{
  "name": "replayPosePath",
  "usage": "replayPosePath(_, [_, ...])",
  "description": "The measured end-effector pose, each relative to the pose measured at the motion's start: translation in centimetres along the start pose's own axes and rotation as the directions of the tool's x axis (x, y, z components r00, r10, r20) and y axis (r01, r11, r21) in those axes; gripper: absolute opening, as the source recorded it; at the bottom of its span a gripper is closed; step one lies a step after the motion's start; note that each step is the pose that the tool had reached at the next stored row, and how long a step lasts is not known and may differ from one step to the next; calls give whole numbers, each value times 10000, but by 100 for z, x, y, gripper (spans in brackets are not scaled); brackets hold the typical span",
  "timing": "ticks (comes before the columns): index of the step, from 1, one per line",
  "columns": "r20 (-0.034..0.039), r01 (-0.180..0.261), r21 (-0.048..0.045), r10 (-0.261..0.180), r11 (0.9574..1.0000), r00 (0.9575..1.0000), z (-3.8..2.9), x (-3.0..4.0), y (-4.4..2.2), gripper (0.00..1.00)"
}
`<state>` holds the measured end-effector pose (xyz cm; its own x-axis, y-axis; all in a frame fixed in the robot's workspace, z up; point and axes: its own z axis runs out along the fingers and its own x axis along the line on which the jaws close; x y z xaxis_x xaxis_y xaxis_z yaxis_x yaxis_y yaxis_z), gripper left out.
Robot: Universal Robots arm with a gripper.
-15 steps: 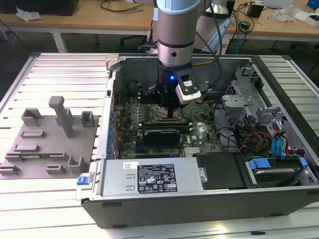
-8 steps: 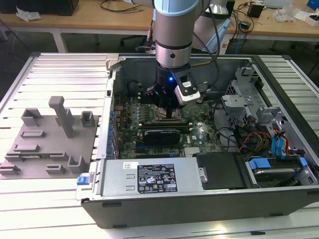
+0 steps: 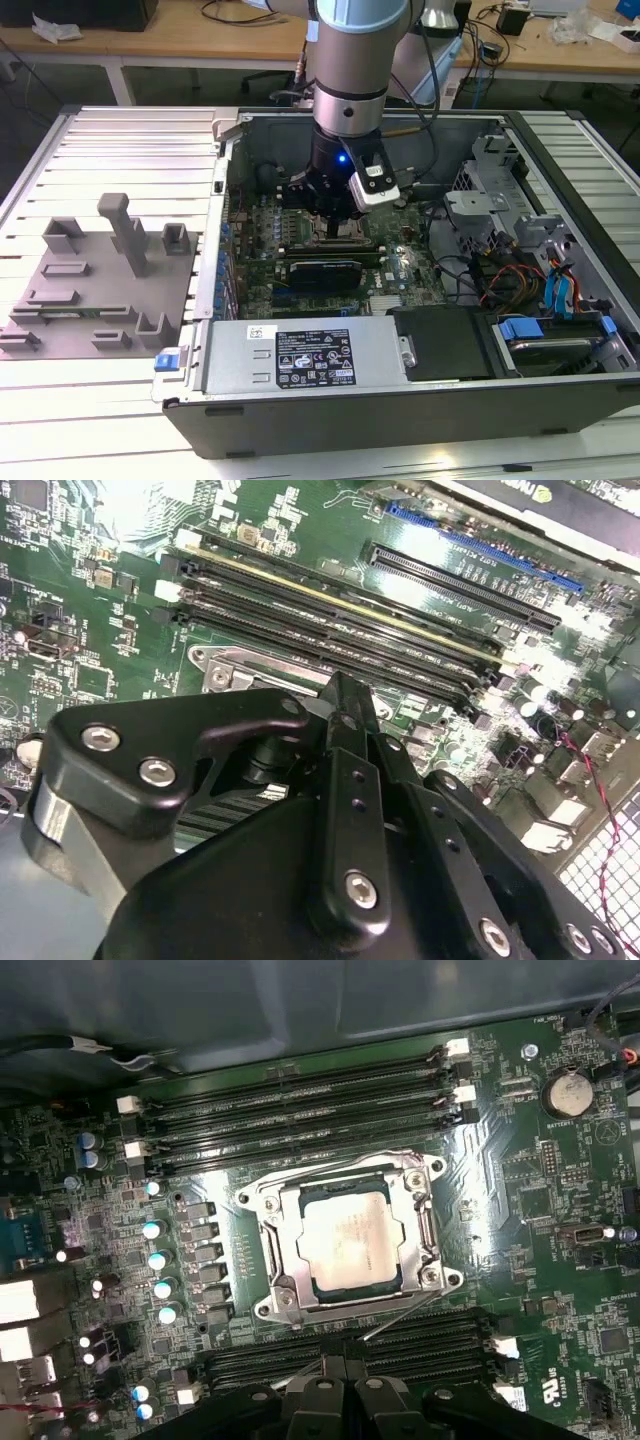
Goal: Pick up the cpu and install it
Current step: 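Install the second cpu locking lever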
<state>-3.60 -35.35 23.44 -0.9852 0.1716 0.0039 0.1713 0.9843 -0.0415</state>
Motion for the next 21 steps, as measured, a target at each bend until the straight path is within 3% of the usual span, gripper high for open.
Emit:
replayPosePath(3, [3, 79, -5, -79, 10000, 10000, 3, 0, 0, 11])
replayPosePath(5, [23, 575, -1, -575, 9983, 9983, 6, -1, 0, 11])
replayPosePath(7, [50, 1202, 1, -1202, 9927, 9927, 12, 8, -3, 11])
replayPosePath(10, [48, 1259, -86, -1259, 9920, 9920, 25, 41, -33, 11])
replayPosePath(14, [35, 1297, -412, -1297, 9907, 9916, 86, 89, -57, 11])
replayPosePath(16, [32, 1299, -508, -1299, 9902, 9915, 101, 93, -58, 11])
replayPosePath(18, [24, 1298, -695, -1300, 9891, 9915, 120, 95, -58, 11])
replayPosePath(21, [17, 1298, -873, -1301, 9877, 9915, 141, 102, -60, 11])
